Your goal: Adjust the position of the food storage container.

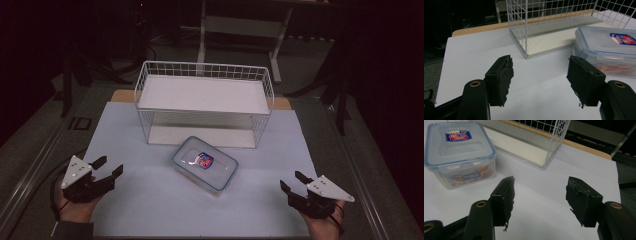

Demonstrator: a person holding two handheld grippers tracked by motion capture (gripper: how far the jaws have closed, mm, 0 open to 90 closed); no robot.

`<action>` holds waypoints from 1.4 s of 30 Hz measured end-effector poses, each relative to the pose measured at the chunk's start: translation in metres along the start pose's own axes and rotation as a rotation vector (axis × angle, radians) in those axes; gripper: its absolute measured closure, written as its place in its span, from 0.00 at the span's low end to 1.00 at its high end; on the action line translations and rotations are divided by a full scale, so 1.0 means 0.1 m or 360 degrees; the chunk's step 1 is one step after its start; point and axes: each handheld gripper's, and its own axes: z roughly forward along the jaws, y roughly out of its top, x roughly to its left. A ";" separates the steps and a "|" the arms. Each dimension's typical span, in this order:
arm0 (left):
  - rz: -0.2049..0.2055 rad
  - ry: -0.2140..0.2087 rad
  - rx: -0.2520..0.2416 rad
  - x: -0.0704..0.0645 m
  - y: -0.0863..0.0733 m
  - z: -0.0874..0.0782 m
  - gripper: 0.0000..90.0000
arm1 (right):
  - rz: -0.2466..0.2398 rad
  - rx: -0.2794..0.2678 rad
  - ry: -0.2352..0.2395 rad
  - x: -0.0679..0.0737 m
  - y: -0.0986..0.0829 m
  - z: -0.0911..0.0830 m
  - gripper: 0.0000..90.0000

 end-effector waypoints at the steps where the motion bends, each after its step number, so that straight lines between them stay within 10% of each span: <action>1: 0.0000 0.0000 0.0000 0.00 0.00 0.00 0.40 | 0.0000 0.0000 0.0000 0.00 0.00 0.00 0.43; 15: -0.0132 -0.0137 -0.0023 -0.08 0.09 0.07 0.52 | 0.0017 0.0011 0.0038 0.07 0.02 0.06 0.46; 32: 0.0074 -0.0276 0.0066 -0.31 0.30 0.55 0.99 | -0.0013 0.0069 0.0301 0.47 0.18 0.44 0.80; 42: 0.0127 -0.0308 0.0154 -0.50 0.30 0.96 0.99 | -0.0141 0.0202 0.0369 0.78 0.21 0.75 0.99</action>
